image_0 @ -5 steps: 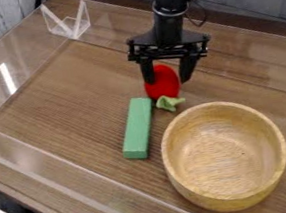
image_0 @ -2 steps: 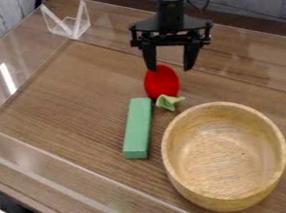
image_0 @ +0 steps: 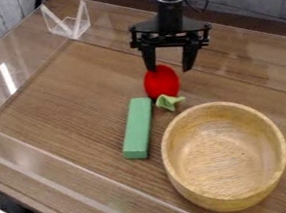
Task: Move the red fruit to the right
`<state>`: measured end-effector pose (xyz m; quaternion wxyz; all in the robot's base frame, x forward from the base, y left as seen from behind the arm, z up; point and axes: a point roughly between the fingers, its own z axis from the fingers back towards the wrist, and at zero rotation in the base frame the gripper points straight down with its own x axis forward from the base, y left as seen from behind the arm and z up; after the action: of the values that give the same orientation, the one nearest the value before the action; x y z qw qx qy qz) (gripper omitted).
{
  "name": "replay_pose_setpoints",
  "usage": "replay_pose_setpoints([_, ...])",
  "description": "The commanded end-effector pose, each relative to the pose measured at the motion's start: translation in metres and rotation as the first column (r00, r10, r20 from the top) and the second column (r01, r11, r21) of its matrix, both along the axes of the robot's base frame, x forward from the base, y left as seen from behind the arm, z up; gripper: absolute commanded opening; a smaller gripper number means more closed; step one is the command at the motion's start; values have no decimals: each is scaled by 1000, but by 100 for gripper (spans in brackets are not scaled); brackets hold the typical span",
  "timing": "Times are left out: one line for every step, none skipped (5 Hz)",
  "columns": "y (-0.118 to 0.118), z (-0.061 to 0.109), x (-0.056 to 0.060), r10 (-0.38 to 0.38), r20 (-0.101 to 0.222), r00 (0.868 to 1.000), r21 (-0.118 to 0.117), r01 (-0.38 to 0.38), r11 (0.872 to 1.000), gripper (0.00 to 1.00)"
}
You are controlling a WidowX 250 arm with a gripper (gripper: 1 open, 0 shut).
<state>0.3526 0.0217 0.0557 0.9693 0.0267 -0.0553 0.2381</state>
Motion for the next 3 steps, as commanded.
replay_pose_setpoints([-9, 19, -4, 27, 58, 998, 7, -27, 1000, 0])
replay_pose_setpoints([-11, 11, -1, 14, 57, 998, 4, -14, 1000, 0])
replay_pose_setpoints([-12, 1, 1, 1, 56, 998, 1, -1, 1000, 0])
